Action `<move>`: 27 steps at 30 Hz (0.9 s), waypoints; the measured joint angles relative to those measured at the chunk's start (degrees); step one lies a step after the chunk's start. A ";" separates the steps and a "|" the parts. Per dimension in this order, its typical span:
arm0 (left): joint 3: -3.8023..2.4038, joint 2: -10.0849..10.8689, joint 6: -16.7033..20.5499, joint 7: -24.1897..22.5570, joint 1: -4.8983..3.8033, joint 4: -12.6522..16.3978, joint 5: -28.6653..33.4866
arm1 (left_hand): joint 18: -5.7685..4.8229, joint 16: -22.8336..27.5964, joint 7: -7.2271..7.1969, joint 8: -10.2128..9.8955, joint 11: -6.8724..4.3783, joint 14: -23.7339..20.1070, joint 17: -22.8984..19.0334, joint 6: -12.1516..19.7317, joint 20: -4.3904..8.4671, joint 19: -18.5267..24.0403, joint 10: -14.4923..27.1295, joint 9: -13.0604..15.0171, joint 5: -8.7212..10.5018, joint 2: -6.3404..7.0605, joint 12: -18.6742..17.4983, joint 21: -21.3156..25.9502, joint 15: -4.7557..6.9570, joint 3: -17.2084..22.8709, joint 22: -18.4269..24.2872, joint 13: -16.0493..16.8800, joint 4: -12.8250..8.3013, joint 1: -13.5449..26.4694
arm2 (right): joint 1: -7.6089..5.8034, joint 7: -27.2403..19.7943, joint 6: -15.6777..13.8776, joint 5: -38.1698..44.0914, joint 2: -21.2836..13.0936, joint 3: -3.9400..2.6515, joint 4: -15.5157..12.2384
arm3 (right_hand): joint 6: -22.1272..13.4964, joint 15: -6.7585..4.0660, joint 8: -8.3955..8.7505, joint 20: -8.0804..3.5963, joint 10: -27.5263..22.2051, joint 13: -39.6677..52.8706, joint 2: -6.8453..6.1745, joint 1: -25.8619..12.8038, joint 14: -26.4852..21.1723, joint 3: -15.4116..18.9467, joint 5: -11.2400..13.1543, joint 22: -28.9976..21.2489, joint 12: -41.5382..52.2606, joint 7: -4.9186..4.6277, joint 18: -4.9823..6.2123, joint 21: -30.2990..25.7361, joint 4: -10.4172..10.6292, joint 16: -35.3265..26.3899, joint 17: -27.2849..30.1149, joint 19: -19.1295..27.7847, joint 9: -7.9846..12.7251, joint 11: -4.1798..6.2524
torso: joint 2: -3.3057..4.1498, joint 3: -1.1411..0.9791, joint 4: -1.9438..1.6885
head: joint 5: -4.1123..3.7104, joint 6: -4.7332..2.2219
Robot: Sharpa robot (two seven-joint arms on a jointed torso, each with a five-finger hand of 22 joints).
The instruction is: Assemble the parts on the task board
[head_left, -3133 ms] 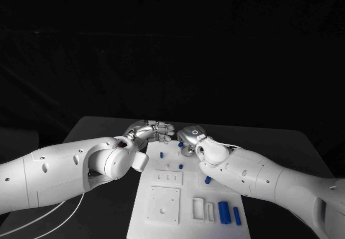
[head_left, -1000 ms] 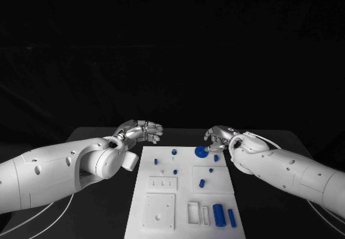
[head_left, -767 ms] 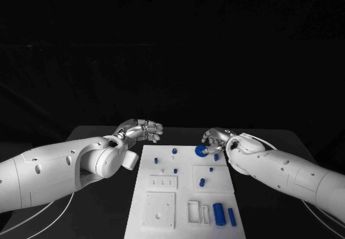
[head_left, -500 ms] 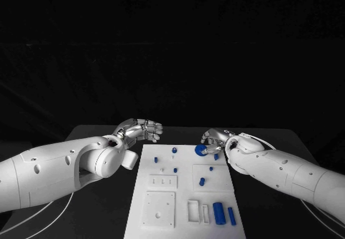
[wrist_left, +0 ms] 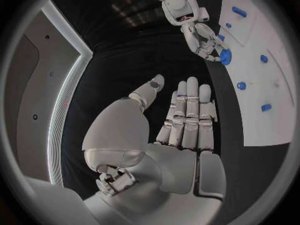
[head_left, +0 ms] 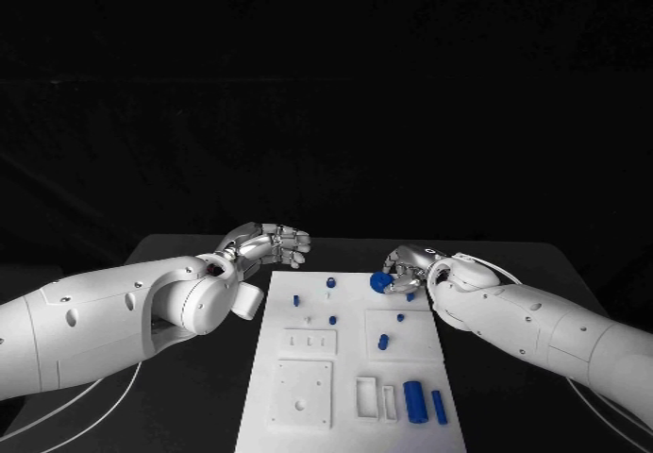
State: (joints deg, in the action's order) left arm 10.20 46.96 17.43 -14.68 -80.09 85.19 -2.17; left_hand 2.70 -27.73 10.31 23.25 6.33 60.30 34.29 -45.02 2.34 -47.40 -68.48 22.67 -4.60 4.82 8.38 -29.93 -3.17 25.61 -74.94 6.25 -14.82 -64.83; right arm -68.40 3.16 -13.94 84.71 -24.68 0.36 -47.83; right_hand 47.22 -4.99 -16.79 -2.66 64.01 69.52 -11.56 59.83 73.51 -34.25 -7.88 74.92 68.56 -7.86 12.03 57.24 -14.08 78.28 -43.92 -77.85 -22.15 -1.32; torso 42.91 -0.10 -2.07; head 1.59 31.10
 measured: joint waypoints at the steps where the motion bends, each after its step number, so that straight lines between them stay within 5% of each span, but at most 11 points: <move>1: -0.01 -0.04 -0.01 0.01 0.00 0.03 0.00 | 0.22 0.00 0.00 0.00 0.00 0.00 0.00 0.00 0.00 0.00 0.00 0.00 0.00 0.00 0.00 0.00 0.00 0.00 0.00 0.00 0.00 0.00 | -0.06 -0.06 0.01 -0.04 0.03 0.09 0.09 | -0.08 0.00 0.00 0.00 0.13 0.05 0.03 -0.03 0.00 0.00 0.00 0.00 0.00 0.08 0.00 0.15 0.00 0.00 -0.03 0.00 0.00 -0.13 | 0.01 0.01 -0.01 | 0.01 0.01; 9: -0.04 -0.08 -0.04 0.05 0.00 0.41 -0.03 | 0.30 0.00 0.00 0.00 0.00 0.00 0.04 0.00 0.00 0.00 0.00 0.00 0.00 0.04 0.00 0.00 0.00 0.00 0.01 0.00 0.00 0.04 | -0.35 -0.26 -0.01 -0.28 0.21 0.39 0.42 | 0.14 -0.04 -0.37 0.00 0.41 0.21 0.34 -0.34 -0.04 0.00 0.00 0.00 0.26 0.28 0.01 0.54 0.00 0.03 -0.41 0.00 -0.33 0.00 | 0.18 0.08 -0.20 | 0.14 0.31; 10: -0.04 -0.06 -0.05 0.06 0.00 0.44 -0.04 | 0.29 0.00 0.00 0.00 0.00 0.00 0.05 0.00 0.00 0.00 0.00 0.00 0.00 0.23 0.00 0.00 0.00 0.00 0.01 0.00 0.00 0.23 | -0.38 -0.28 -0.03 -0.31 0.21 0.41 0.42 | 0.60 -0.15 -0.51 -0.75 0.41 0.21 0.60 -0.60 -0.15 0.00 0.00 0.00 0.26 0.40 -0.07 0.82 0.00 0.03 -0.53 0.66 -0.42 0.00 | 0.20 0.08 -0.23 | 0.15 0.36; 15: -0.06 -0.04 -0.06 0.08 0.00 0.66 -0.06 | 0.29 0.00 0.00 0.00 0.00 0.00 0.05 0.00 0.00 0.00 0.00 0.00 0.00 0.23 0.00 0.00 0.00 0.00 0.01 0.00 0.00 0.23 | -0.44 -0.37 -0.17 -0.44 0.26 0.53 0.42 | 0.82 -0.23 -0.75 -3.32 0.41 0.24 0.90 -0.90 -0.22 0.00 0.00 -0.01 0.45 0.32 -3.15 1.01 0.00 0.01 -0.76 0.57 -0.43 0.00 | 0.26 0.10 -0.21 | 0.31 0.52; 27: -0.07 -0.03 -0.07 0.13 0.00 0.80 -0.11 | 0.23 0.00 0.00 0.00 0.00 0.00 0.10 0.00 0.00 0.00 0.00 0.04 0.00 0.23 0.00 0.00 0.00 0.00 0.02 0.04 0.00 0.23 | -0.37 1.10 -0.65 0.31 0.56 0.64 -0.38 | 2.51 -0.03 -1.80 -3.62 0.83 0.42 1.12 -4.06 -0.40 1.61 -1.22 -0.01 0.88 1.58 -3.17 1.99 1.28 0.00 -1.75 0.49 -0.94 -0.20 | 0.21 0.08 -0.19 | 0.35 0.74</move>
State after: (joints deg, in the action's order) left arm 10.14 46.93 17.36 -14.54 -80.09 86.00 -2.28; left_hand 2.93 -27.73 10.31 23.25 6.33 60.30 34.39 -45.02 2.34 -47.41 -68.48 22.71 -4.60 5.05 8.38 -29.93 -3.17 25.61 -74.92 6.30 -14.82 -64.60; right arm -68.77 4.26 -14.59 85.01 -24.12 1.00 -48.21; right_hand 49.72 -5.02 -18.59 -6.28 64.84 69.94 -10.43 55.77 73.10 -32.64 -9.10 74.91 69.44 -6.28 8.86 59.24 -12.79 78.29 -45.67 -77.36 -23.09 -1.52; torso 43.12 -0.02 -2.26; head 1.93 31.84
